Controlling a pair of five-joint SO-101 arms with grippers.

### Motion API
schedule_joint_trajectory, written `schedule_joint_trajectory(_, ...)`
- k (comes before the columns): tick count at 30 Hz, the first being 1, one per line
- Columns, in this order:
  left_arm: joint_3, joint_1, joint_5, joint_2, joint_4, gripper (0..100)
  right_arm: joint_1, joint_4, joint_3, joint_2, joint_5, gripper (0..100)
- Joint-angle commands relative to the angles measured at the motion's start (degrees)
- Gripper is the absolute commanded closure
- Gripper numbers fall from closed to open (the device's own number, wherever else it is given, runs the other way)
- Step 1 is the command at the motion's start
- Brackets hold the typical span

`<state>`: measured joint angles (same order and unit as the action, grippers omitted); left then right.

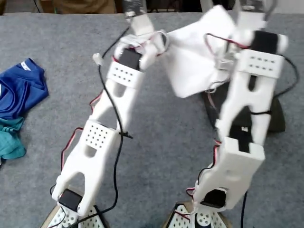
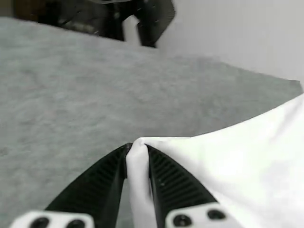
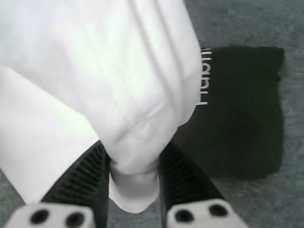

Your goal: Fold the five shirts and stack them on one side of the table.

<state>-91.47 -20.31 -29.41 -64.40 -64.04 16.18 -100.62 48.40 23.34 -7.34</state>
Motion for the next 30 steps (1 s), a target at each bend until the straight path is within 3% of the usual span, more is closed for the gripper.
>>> schedule_joint_trajectory(1,3.82,-1.71,-0.7,3.34,8.0,97,9.05,-0.53,0.22,-3.91,-2.73,98.5)
schedule_joint_trajectory(7,14.29,-6.73,-0.7,3.43,19.08,97,17.14,-0.44,-0.92,-3.65,-7.74,98.5)
schedule_joint_trajectory(12,18.59,-9.71,-0.62,3.43,23.74,97,19.34,0.35,-6.29,-3.56,-9.58,98.5)
schedule_joint_trajectory(17,20.09,-11.21,-0.53,3.43,24.7,97,21.1,3.08,-10.51,-3.56,-9.58,98.4)
schedule_joint_trajectory(21,19.91,-11.82,-0.79,3.43,23.38,88,21.89,4.4,-11.56,-3.56,-9.58,97.4)
schedule_joint_trajectory(23,19.65,-12.44,-0.53,3.69,21.36,84,21.98,4.22,-11.65,-3.56,-9.58,90.2)
schedule_joint_trajectory(26,18.68,-12.62,-0.62,4.04,16.0,78,22.24,3.96,-11.3,-3.82,-9.58,69.4)
schedule_joint_trajectory(30,13.14,-10.33,-0.44,4.04,10.46,78,21.71,3.6,-11.12,-4.0,-9.58,48.9)
